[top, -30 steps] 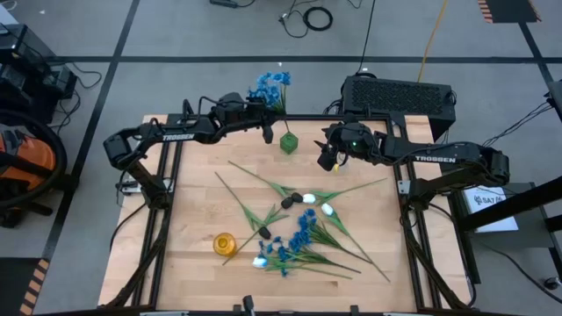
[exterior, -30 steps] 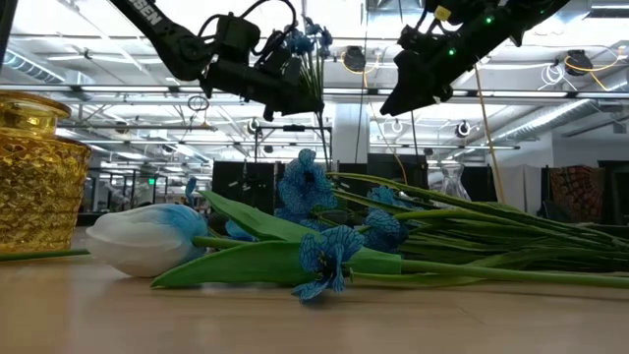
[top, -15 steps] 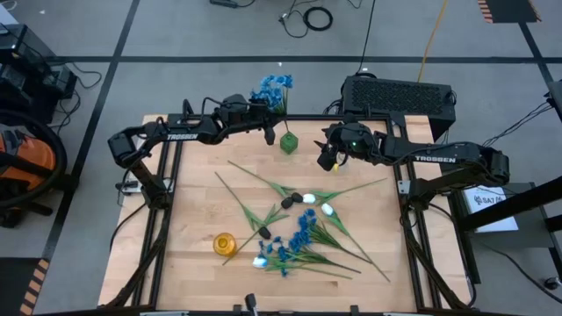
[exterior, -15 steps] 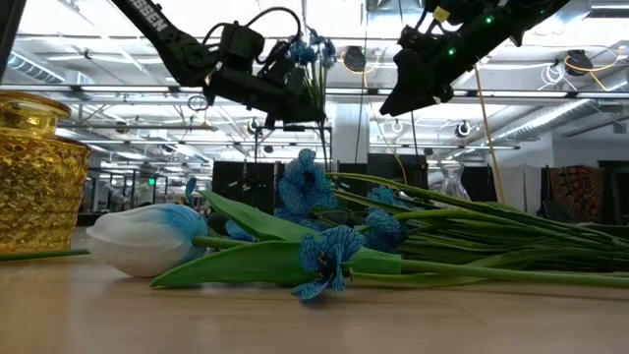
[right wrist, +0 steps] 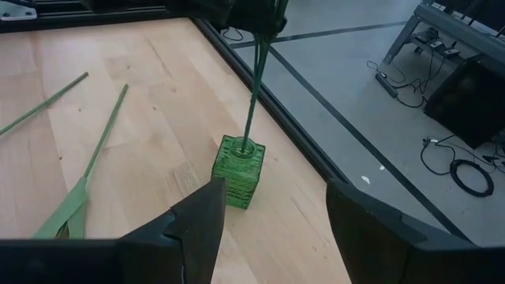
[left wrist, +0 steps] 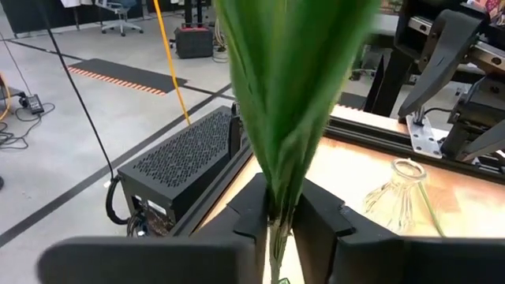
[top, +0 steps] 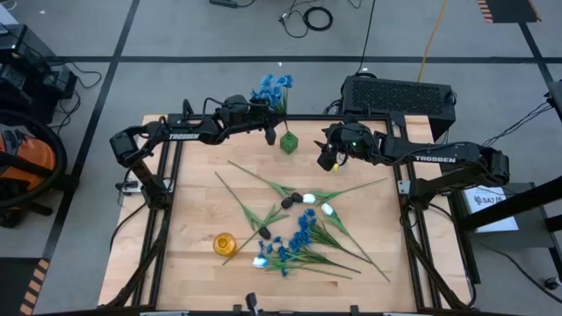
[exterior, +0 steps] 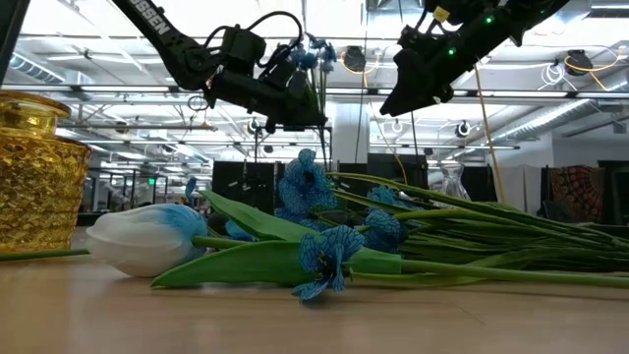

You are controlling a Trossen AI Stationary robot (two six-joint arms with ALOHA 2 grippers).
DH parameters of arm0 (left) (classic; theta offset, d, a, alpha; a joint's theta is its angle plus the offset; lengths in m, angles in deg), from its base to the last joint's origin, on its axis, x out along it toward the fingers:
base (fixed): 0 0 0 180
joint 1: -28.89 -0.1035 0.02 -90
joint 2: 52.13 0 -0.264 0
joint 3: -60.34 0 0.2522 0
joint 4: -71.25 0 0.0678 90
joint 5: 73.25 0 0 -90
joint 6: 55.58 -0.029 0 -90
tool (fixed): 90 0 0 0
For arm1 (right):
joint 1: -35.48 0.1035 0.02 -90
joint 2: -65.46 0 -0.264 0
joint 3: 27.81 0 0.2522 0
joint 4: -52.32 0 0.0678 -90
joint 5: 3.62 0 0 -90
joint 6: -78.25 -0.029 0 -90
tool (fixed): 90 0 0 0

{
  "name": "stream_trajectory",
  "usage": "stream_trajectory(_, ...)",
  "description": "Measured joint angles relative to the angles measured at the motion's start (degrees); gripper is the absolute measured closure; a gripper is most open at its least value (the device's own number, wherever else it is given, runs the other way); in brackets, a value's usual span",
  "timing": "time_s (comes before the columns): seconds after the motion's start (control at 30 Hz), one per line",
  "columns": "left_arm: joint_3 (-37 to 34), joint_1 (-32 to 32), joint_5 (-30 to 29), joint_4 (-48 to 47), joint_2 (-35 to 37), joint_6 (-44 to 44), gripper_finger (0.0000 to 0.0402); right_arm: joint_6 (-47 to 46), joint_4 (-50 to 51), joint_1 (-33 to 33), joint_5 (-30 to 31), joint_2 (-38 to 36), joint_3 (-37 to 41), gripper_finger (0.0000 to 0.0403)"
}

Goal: Sort flowers into vase by color
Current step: Put the top blue flowers into the green vase

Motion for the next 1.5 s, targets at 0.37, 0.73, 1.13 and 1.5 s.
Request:
stream_trajectory(0.37, 0.0, 0.0, 0.0, -4.1, 0.0, 0.0, 0.0273, 0.0, 0.1, 0.0, 0.0, 0.0, 0.0, 0.019)
stream_trajectory(0.73, 0.0, -1.6, 0.1, -10.0, 1.1, -1.3, 0.0237, 0.0, 1.3, 0.0, 0.0, 0.0, 0.0, 0.019)
stream_trajectory(1.13, 0.0, -3.0, 0.3, -20.4, 7.0, -3.3, 0.0238, 0.2, 1.4, 0.0, 0.0, 0.0, 0.0, 0.019)
stream_trajectory(1.5, 0.0, -2.5, 0.3, -16.1, 6.7, -3.8, 0.0238, 0.0, 1.3, 0.0, 0.0, 0.0, 0.0, 0.019)
